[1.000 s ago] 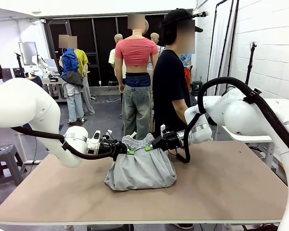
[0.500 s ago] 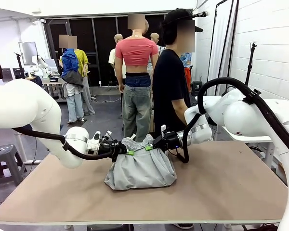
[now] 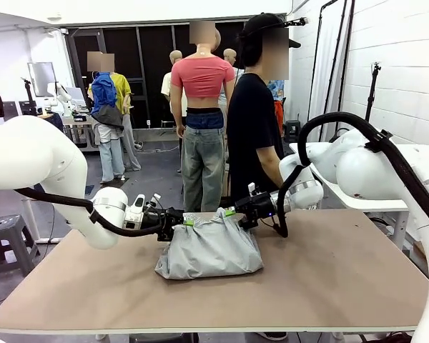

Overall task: Fold the training pants.
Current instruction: Fold the Training pants in half.

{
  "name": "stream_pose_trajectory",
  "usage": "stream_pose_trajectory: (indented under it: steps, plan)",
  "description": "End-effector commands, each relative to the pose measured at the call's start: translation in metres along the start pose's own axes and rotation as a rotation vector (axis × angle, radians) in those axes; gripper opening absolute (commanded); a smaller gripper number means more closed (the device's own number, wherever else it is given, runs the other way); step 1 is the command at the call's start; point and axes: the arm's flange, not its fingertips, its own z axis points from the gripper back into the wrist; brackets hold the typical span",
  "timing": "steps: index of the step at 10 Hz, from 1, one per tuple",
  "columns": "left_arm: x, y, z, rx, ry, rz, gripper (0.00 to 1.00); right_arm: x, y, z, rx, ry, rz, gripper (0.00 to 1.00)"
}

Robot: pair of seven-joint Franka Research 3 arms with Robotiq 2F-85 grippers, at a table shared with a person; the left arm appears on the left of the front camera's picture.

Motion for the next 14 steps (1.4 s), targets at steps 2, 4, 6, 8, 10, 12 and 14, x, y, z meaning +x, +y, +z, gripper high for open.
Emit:
stream_pose_trajectory:
  steps: [2,4,6,8,10,12,14]
  plan:
    - [-0.009,-0.015,0.044,0.049,-0.058,0.019,1.0,-0.013,0.023,0.036,-0.165,-0.045,-0.015,1.0]
    - [-0.018,-0.03,0.093,0.095,-0.157,-0.008,1.0,-0.021,0.048,0.069,-0.183,-0.118,0.046,1.0]
    - [-0.024,-0.046,0.118,0.089,-0.229,-0.056,1.0,-0.036,0.075,0.092,-0.157,-0.216,0.15,1.0]
    - [-0.012,-0.038,0.116,0.09,-0.179,-0.016,1.0,-0.011,0.065,0.094,-0.165,-0.154,0.085,1.0]
    - [-0.012,-0.038,0.116,0.09,-0.179,-0.016,1.0,-0.011,0.065,0.094,-0.165,-0.154,0.085,1.0]
    - [-0.012,-0.038,0.116,0.09,-0.179,-0.016,1.0,-0.011,0.065,0.094,-0.165,-0.154,0.085,1.0]
    - [-0.012,-0.038,0.116,0.09,-0.179,-0.016,1.0,-0.011,0.065,0.094,-0.165,-0.154,0.085,1.0]
